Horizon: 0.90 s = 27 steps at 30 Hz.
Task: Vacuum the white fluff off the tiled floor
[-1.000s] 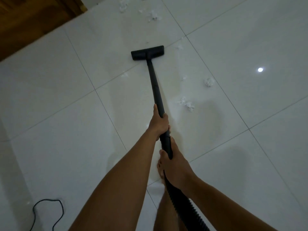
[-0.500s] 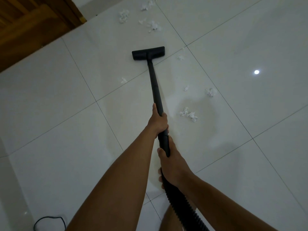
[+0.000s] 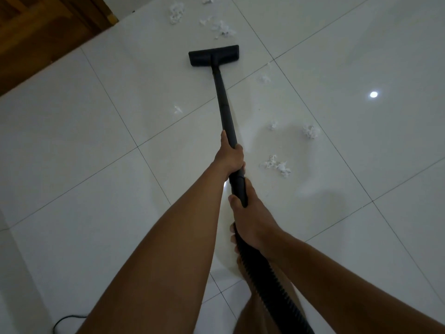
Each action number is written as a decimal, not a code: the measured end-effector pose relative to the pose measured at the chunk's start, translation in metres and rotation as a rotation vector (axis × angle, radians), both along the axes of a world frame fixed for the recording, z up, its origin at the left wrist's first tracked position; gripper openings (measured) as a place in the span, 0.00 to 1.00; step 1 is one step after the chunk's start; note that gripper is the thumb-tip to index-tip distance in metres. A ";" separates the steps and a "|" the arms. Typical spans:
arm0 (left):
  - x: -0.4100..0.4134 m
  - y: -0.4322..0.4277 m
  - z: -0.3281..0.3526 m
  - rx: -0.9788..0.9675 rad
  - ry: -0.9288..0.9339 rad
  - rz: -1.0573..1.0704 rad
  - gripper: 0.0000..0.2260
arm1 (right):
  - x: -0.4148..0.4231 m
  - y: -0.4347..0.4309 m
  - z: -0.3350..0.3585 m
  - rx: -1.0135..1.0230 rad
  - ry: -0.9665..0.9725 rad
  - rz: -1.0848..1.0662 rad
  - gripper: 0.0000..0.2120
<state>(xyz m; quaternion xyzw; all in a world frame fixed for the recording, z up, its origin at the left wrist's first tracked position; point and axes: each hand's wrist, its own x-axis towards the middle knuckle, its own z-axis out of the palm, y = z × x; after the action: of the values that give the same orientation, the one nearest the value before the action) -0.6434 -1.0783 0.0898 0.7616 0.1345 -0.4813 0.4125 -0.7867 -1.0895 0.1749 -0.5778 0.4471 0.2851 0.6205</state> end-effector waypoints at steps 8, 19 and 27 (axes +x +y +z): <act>0.032 -0.013 -0.005 0.015 0.010 0.014 0.31 | 0.029 -0.014 -0.003 -0.031 0.003 0.064 0.23; 0.037 -0.035 0.020 0.039 0.032 -0.007 0.31 | 0.038 -0.037 0.021 -0.028 0.044 0.059 0.21; 0.037 -0.054 0.036 0.038 0.063 0.028 0.32 | 0.041 -0.062 0.042 -0.019 -0.007 0.115 0.22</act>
<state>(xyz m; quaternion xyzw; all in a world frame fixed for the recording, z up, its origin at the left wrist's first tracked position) -0.6067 -1.1319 0.1259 0.7518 0.1674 -0.4967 0.4001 -0.7455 -1.1510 0.2174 -0.6093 0.4136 0.3143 0.5991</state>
